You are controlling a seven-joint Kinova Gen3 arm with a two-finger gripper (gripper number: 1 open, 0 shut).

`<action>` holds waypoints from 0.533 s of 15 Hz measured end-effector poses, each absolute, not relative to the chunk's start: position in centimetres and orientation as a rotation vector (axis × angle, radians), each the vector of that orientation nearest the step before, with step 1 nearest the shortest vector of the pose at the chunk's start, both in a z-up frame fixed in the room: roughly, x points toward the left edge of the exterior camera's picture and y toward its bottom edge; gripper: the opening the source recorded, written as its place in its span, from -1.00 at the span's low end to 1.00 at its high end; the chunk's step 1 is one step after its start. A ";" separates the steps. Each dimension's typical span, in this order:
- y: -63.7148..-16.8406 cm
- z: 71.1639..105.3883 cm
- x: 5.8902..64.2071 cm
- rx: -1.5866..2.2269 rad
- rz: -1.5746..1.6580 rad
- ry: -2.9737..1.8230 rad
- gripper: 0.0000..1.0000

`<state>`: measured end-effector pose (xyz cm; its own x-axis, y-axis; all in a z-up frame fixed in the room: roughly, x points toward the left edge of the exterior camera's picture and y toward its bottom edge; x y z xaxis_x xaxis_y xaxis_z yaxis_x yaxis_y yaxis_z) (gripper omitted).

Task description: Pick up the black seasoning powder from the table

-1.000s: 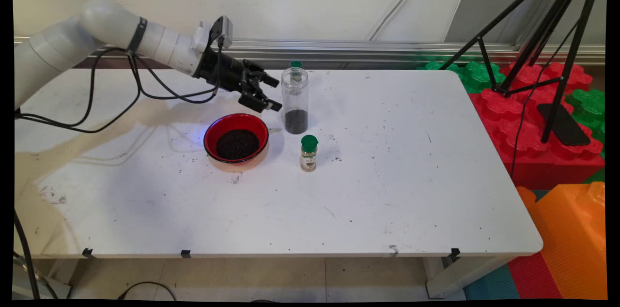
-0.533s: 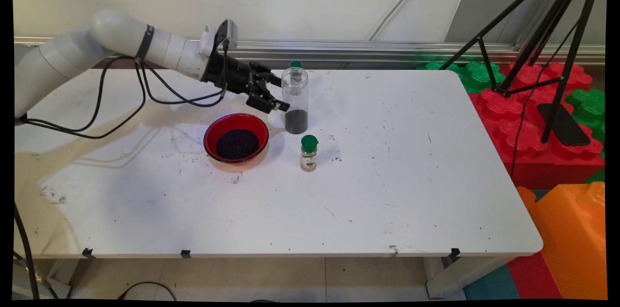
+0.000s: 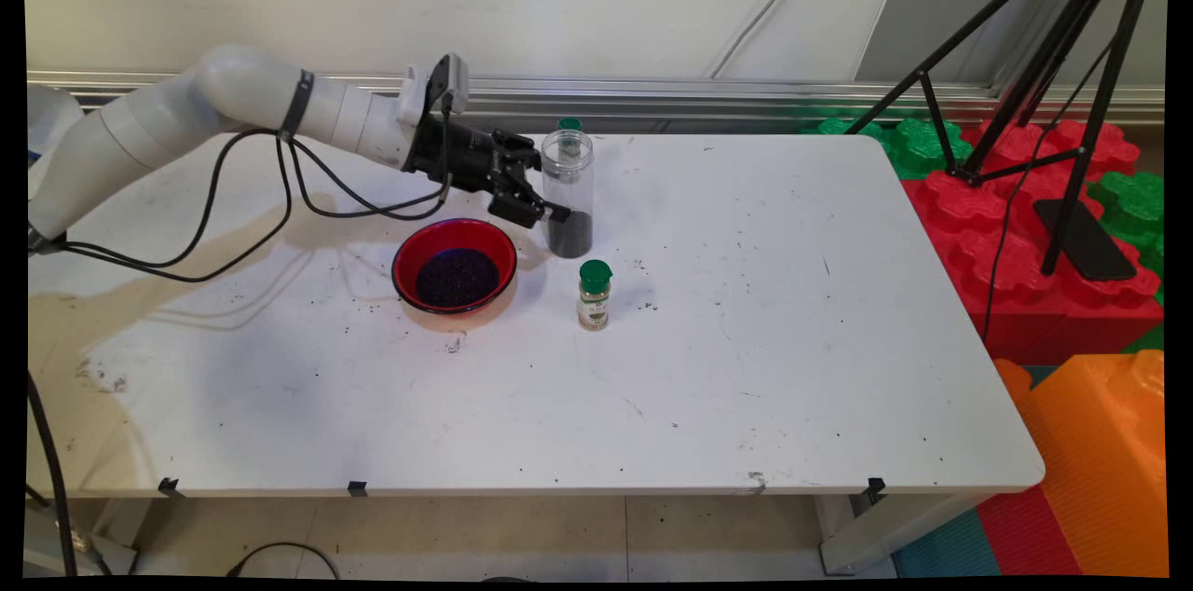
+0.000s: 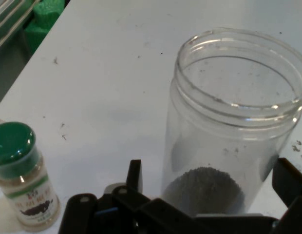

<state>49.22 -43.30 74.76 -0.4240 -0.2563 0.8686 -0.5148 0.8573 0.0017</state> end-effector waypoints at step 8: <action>-43.6 73.1 48.6 0.550 0.336 -2.014 1.00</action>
